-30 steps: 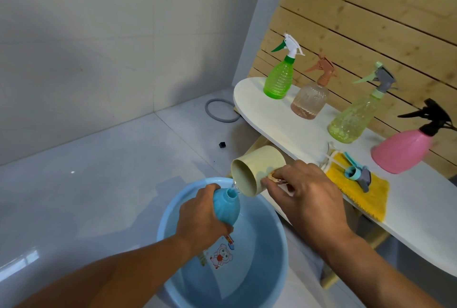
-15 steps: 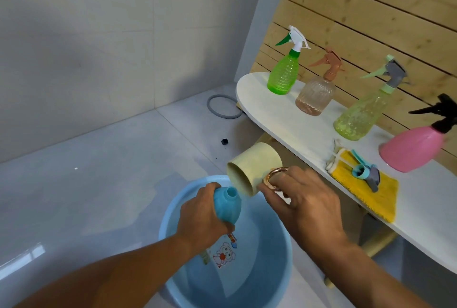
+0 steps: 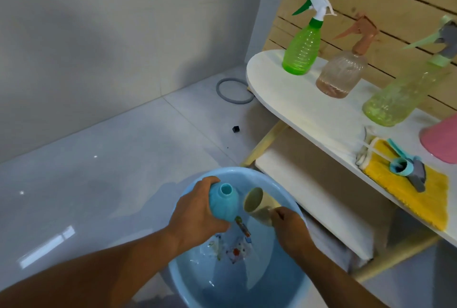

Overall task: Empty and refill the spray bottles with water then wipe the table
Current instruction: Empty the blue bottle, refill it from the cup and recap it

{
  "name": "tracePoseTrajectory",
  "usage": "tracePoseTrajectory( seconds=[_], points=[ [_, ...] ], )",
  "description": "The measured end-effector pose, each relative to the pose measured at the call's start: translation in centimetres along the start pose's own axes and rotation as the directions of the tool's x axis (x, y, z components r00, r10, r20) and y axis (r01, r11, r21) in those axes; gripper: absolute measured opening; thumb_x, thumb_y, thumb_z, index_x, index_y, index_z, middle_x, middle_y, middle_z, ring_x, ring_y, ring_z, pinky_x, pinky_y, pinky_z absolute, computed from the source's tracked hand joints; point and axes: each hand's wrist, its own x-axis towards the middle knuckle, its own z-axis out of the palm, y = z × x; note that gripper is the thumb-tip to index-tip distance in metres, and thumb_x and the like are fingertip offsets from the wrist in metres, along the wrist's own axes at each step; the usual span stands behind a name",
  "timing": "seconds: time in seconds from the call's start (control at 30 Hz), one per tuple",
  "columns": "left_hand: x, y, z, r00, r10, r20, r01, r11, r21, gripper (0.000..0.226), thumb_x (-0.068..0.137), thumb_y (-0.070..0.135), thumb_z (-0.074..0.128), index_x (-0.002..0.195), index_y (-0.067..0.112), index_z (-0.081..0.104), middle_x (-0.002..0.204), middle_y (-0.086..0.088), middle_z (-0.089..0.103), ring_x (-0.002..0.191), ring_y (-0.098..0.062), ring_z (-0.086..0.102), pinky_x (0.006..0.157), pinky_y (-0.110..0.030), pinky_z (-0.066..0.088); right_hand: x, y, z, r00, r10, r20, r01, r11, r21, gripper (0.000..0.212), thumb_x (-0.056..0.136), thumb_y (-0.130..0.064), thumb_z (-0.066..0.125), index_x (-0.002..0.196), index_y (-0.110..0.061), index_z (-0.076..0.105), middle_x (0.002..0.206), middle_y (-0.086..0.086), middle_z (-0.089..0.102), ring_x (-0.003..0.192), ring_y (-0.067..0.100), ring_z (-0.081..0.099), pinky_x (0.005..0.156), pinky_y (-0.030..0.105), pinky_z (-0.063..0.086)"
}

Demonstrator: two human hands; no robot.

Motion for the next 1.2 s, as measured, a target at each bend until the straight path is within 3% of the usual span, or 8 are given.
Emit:
tracePoseTrajectory(
  seconds=[0.1, 0.17, 0.27, 0.6, 0.7, 0.83, 0.97, 1.2],
  points=[
    [0.5, -0.7, -0.3, 1.000, 0.024, 0.015, -0.024, 1.000, 0.016, 0.097, 0.051, 0.049, 0.089, 0.134, 0.050, 0.040, 0.121, 0.022, 0.060, 0.106, -0.009, 0.062, 0.089, -0.032, 0.056, 1.1, 1.7, 2.5, 0.993, -0.085, 0.086, 0.103, 0.965, -0.240, 0.028, 0.106, -0.034, 0.048, 0.090, -0.020, 0.067, 0.089, 0.005, 0.068, 0.088, 0.028, 0.065, 0.074, 0.034, 0.045],
    [1.0, -0.9, -0.5, 0.999, 0.030, 0.019, -0.031, 0.999, 0.016, 0.098, 0.052, 0.047, 0.091, 0.136, 0.051, 0.039, 0.121, 0.023, 0.061, 0.106, -0.006, 0.062, 0.086, -0.030, 0.057, 1.8, 2.3, 4.0, 0.984, -0.134, 0.119, 0.167, 0.925, -0.342, 0.028, 0.106, -0.038, 0.044, 0.117, -0.026, 0.067, 0.113, 0.004, 0.068, 0.107, 0.027, 0.065, 0.085, 0.033, 0.048],
    [1.8, -0.9, -0.9, 0.999, 0.043, 0.030, -0.044, 0.999, 0.026, 0.100, 0.052, 0.047, 0.090, 0.136, 0.055, 0.036, 0.122, 0.026, 0.060, 0.108, -0.003, 0.060, 0.086, -0.020, 0.051, 2.6, 2.3, 6.1, 0.979, -0.112, 0.169, 0.174, 0.891, -0.419, 0.030, 0.105, -0.036, 0.044, 0.129, -0.033, 0.061, 0.129, -0.001, 0.064, 0.118, 0.022, 0.062, 0.094, 0.031, 0.048],
    [3.2, -1.5, -2.1, 0.995, 0.090, 0.032, -0.090, 0.996, 0.009, 0.095, 0.053, 0.048, 0.093, 0.131, 0.057, 0.039, 0.124, 0.031, 0.055, 0.111, 0.007, 0.057, 0.078, -0.007, 0.045, 1.8, -1.7, 12.0, 0.932, -0.213, 0.292, 0.328, 0.839, -0.434, 0.024, 0.102, -0.025, 0.048, 0.124, -0.025, 0.058, 0.125, 0.000, 0.065, 0.119, 0.021, 0.061, 0.097, 0.031, 0.048],
    [3.3, -1.4, -2.5, 0.996, 0.093, 0.015, -0.094, 0.996, 0.007, 0.092, 0.053, 0.053, 0.090, 0.129, 0.057, 0.039, 0.121, 0.030, 0.057, 0.108, 0.006, 0.058, 0.080, -0.011, 0.048, 0.9, -2.9, 13.0, 0.926, -0.193, 0.323, 0.305, 0.888, -0.344, 0.020, 0.105, -0.025, 0.047, 0.118, -0.021, 0.062, 0.119, -0.001, 0.068, 0.109, 0.017, 0.063, 0.087, 0.027, 0.047],
    [3.0, -1.3, -3.0, 0.994, 0.108, -0.003, -0.107, 0.994, 0.016, 0.089, 0.057, 0.049, 0.093, 0.128, 0.055, 0.040, 0.120, 0.027, 0.057, 0.106, 0.005, 0.059, 0.080, -0.015, 0.053, 0.3, -3.6, 11.7, 0.944, -0.149, 0.296, 0.146, 0.989, 0.035, 0.021, 0.105, -0.025, 0.048, 0.101, -0.017, 0.068, 0.083, -0.005, 0.062, 0.074, 0.009, 0.055, 0.068, 0.020, 0.041],
    [1.9, -1.2, -3.0, 0.995, 0.099, -0.029, -0.099, 0.995, 0.006, 0.088, 0.056, 0.045, 0.093, 0.125, 0.056, 0.039, 0.115, 0.027, 0.059, 0.103, 0.006, 0.060, 0.077, -0.016, 0.053, 0.0, -3.5, 9.5, 0.962, 0.036, 0.271, -0.161, 0.877, 0.453, 0.030, 0.104, -0.022, 0.056, 0.077, -0.009, 0.062, 0.058, -0.001, 0.053, 0.043, 0.009, 0.043, 0.046, 0.021, 0.037],
    [-0.2, -0.4, -2.4, 0.996, 0.070, -0.049, -0.070, 0.998, 0.001, 0.092, 0.049, 0.054, 0.087, 0.129, 0.052, 0.041, 0.117, 0.023, 0.061, 0.101, -0.005, 0.064, 0.075, -0.015, 0.048, -1.6, -2.8, 3.6, 0.975, 0.061, 0.213, -0.184, 0.763, 0.619, 0.028, 0.101, -0.025, 0.059, 0.077, -0.011, 0.064, 0.070, 0.008, 0.052, 0.048, 0.013, 0.039, 0.046, 0.023, 0.034]
  ],
)
